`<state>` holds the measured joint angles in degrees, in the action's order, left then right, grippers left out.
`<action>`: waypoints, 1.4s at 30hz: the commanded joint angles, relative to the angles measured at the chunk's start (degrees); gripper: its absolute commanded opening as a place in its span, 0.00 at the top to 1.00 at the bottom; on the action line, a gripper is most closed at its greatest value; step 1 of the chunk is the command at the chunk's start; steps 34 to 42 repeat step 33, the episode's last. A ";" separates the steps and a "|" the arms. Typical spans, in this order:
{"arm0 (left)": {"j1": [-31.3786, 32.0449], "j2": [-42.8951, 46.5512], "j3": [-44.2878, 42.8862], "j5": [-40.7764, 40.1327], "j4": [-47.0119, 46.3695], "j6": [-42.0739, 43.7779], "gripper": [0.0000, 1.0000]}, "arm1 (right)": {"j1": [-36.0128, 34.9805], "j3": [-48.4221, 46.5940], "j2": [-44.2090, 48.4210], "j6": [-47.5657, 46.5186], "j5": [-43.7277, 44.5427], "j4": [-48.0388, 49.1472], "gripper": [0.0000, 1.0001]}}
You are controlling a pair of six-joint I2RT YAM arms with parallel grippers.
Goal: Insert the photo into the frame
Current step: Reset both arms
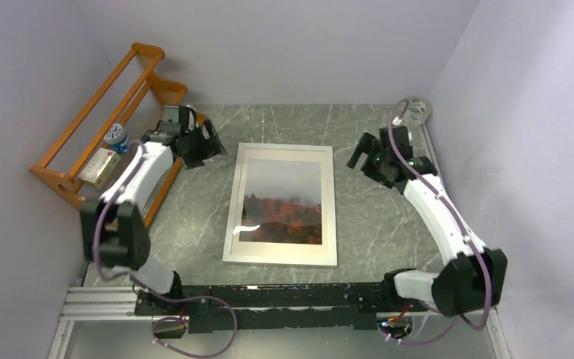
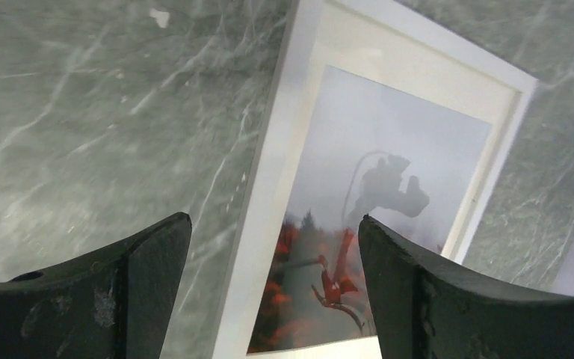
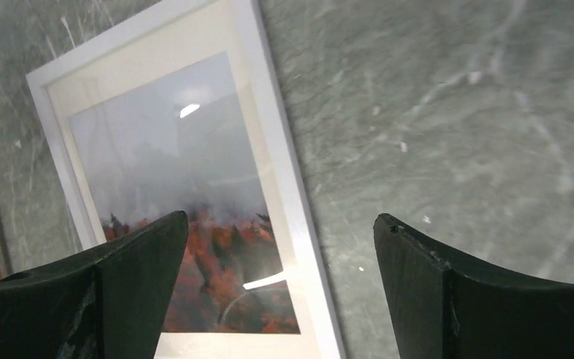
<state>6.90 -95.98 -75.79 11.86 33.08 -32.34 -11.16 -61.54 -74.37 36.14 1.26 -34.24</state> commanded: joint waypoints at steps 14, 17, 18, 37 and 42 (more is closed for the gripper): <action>1.01 50.26 3.88 -19.30 18.76 8.43 0.06 | 0.17 -15.49 29.64 -0.06 19.84 -26.30 0.01; 1.01 54.71 0.71 -20.01 22.38 9.28 0.06 | 0.17 -16.65 33.74 -1.17 20.42 -26.20 0.01; 1.01 56.05 -0.03 -20.45 23.43 9.57 0.06 | 0.17 -16.45 35.28 -1.63 20.25 -25.13 0.01; 0.93 63.73 -4.68 -19.34 35.98 8.14 0.06 | 0.17 -16.69 40.16 -1.45 18.56 -30.68 0.01; 0.93 63.73 -4.68 -19.34 35.98 8.14 0.06 | 0.17 -16.69 40.16 -1.45 18.56 -30.68 0.01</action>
